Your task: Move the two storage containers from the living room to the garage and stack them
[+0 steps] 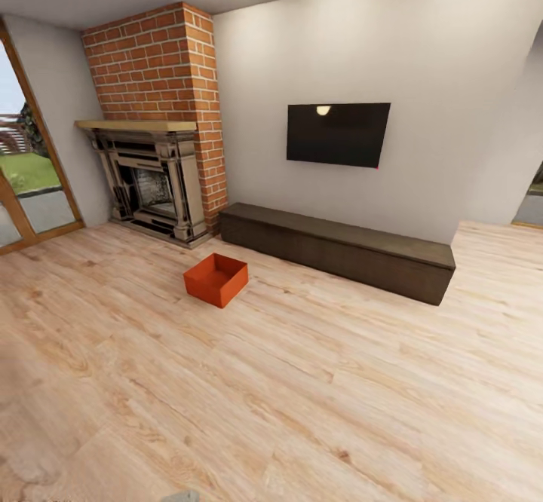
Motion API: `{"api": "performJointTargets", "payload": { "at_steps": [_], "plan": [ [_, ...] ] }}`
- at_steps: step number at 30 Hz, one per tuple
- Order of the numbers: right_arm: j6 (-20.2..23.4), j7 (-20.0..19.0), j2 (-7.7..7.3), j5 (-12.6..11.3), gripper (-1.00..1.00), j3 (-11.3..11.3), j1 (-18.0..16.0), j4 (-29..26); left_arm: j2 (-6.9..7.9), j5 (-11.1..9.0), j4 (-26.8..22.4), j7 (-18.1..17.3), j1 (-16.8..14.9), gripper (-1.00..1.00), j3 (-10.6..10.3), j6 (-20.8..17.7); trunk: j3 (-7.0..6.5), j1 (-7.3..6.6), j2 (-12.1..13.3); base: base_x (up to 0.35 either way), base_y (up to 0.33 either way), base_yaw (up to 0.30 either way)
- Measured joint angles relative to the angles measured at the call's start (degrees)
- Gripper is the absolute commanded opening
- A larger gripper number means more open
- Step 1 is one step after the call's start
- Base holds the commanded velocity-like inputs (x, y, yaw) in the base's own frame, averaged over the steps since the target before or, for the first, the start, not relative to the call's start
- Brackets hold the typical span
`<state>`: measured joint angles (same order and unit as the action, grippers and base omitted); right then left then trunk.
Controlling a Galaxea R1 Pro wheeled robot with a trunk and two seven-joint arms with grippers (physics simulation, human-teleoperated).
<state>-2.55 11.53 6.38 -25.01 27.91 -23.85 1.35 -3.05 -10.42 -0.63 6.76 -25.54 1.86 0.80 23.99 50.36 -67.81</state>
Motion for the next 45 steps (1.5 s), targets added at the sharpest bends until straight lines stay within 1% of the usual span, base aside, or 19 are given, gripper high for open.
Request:
{"api": "performJointTargets", "payload": {
  "at_steps": [22, 30, 45],
  "plan": [
    [0.0, 0.0, -0.02, 0.0, 1.0, 0.0, 0.0, 0.0, 0.0, 0.0, 0.0, 0.0, 0.0, 1.0, -0.1, 0.0, 0.0, -0.01, 0.0, 0.323, 0.0, 0.25],
    [0.0, 0.0, -0.09, 0.0, 1.0, 0.0, 0.0, 0.0, -0.11, 0.0, 0.0, 0.0, 0.0, 1.0, 0.0, -0.1, 0.0, 0.0, 0.0, 0.164, 0.019, 0.03],
    [0.0, 0.0, -0.01, -0.1, 1.0, 0.0, 0.0, 0.0, -0.02, 0.0, 0.0, 0.0, 0.0, 1.0, -0.1, -0.1, 0.0, -0.01, 0.0, 0.326, 0.005, 0.0]
  ]
}}
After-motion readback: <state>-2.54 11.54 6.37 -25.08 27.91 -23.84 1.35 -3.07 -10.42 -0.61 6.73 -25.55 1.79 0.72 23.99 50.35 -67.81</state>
